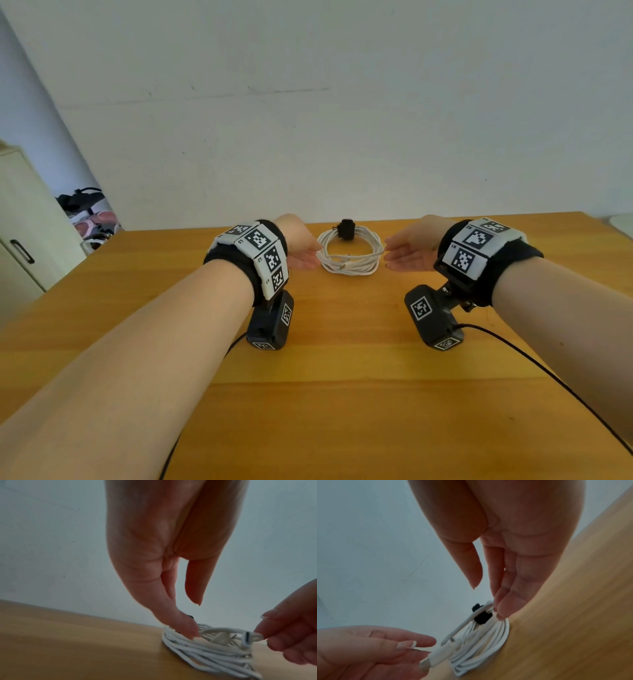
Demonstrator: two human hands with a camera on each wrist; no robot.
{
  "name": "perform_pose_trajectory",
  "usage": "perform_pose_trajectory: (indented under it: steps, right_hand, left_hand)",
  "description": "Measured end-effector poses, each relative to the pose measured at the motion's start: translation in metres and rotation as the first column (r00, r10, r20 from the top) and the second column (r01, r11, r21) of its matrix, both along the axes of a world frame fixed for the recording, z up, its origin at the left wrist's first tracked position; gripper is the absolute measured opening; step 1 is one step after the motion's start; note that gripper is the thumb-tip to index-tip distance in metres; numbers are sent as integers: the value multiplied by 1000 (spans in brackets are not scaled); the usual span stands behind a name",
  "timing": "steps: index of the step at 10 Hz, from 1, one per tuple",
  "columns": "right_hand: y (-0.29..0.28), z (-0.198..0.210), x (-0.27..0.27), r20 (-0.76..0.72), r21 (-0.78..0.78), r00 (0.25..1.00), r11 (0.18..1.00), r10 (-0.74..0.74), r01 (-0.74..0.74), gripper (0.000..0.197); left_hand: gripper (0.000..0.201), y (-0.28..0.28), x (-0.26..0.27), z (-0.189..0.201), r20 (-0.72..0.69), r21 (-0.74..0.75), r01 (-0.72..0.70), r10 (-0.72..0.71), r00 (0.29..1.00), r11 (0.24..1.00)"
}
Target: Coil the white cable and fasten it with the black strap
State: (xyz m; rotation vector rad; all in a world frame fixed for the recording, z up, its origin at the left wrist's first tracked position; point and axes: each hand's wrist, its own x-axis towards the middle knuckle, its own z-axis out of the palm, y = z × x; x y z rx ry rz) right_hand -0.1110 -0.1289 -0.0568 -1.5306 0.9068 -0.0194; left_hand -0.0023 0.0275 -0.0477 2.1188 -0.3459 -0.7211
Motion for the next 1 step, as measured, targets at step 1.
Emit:
perform_pose_trajectory:
  steps: [1]
  right_hand:
    - [5,5,-6,19,-6,1000,1000,-7,7,23]
  left_hand:
    - [34,5,-3,2,13,-29,-9,10,1000,1000]
